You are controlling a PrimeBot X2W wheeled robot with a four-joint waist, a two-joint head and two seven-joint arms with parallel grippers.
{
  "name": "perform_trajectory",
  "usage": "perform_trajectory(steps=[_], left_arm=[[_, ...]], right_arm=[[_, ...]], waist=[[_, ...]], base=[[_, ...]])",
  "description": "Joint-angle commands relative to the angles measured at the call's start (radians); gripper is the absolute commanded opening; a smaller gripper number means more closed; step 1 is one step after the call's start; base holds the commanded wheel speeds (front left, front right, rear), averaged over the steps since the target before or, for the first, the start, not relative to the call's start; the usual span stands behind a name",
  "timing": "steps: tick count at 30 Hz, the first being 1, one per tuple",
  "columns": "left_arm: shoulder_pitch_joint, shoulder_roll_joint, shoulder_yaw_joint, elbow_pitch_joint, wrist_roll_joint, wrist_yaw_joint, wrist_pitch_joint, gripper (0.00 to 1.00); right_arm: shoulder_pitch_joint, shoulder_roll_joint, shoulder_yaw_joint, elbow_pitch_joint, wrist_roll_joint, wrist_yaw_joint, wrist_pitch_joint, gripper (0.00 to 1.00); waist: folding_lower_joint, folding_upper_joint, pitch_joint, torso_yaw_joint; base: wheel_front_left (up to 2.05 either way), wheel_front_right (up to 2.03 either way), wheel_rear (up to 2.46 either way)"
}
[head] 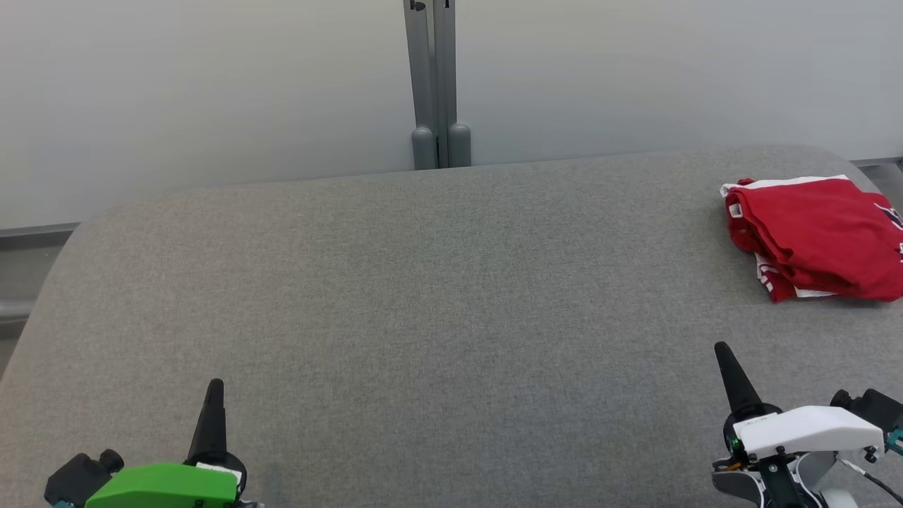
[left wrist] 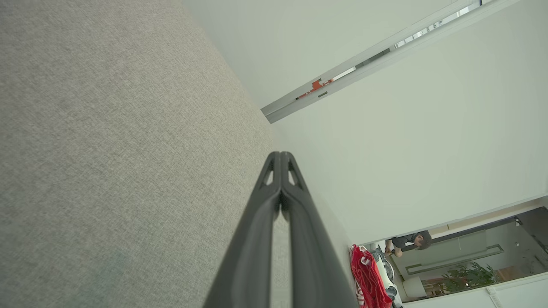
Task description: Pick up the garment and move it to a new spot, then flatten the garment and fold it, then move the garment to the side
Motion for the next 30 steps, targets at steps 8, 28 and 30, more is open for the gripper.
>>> perform_trajectory(steps=[8,28,30], left_arm=[[-0.050,0.008,0.021,0.004,-0.096,-0.013,0.025,0.00],[-0.097,0.005,0.054,0.023,-0.269,-0.030,0.073,0.00],[-0.102,0.005,0.058,0.025,-0.287,-0.030,0.076,0.00]], right_arm=[[-0.039,0.003,-0.021,-0.003,0.088,0.000,0.025,0.00],[-0.064,0.011,-0.054,0.001,0.243,0.000,0.070,0.00],[-0.068,0.012,-0.057,0.002,0.258,0.000,0.075,0.00]], waist=[[0.0000,0.0000,0.012,-0.001],[0.0000,0.0000,0.039,-0.002],[0.0000,0.0000,0.041,-0.003]], base=[[0.00,0.00,0.00],[0.00,0.00,0.00],[0.00,0.00,0.00]])
